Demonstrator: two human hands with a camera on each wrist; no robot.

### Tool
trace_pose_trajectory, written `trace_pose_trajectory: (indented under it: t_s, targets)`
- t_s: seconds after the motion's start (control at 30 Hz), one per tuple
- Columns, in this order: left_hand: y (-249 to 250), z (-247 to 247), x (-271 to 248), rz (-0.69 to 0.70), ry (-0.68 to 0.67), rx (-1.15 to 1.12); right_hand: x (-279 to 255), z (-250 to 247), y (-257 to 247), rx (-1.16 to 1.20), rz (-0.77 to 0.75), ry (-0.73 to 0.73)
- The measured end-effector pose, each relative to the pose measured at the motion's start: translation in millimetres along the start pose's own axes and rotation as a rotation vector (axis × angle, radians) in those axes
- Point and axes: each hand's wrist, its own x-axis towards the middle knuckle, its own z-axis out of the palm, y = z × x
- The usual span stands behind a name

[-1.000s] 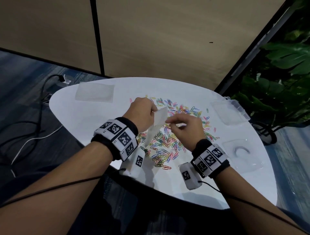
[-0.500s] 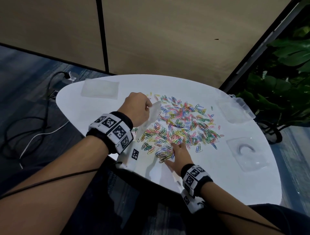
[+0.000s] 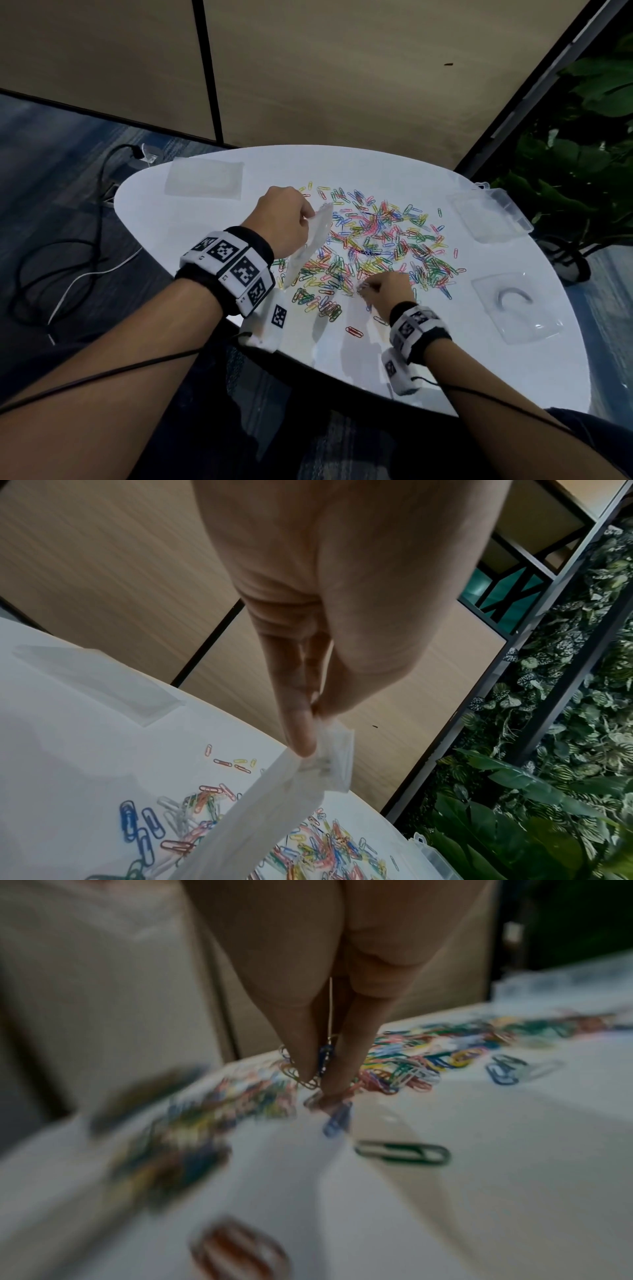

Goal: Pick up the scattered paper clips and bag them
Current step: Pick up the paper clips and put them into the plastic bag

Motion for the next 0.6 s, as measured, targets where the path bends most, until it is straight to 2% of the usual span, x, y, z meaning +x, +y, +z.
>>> trace_pose_trajectory:
  t_s: [0.07, 0.13, 0.27, 0.33, 0.47, 0.5, 0.6]
  targets:
    - [1, 1, 0, 0.003, -0.003, 0.0, 1, -23, 2, 0.235, 0.145, 0.011]
    - [3, 3, 1, 0.005, -0.009, 0.002, 4, -43, 1, 0.464, 0.208, -0.005]
    - [8, 9, 1, 0.01, -0.026, 0.011, -3, -79, -31, 1.147, 0.149, -0.052]
    - [11, 11, 0, 0.014, -0.036, 0.011, -11, -88, -52, 1.289, 0.088, -0.12]
    - [20, 20, -3, 0.059, -0.043, 0.012, -22, -79, -77, 1.275, 0.042, -0.182]
    - [23, 22, -3, 0.065, -0.051, 0.01, -23, -73, -81, 1.221, 0.042, -0.161]
    - [28, 28, -2, 0.06, -0.079, -0.004, -24, -58, -82, 0.865, -0.002, -0.063]
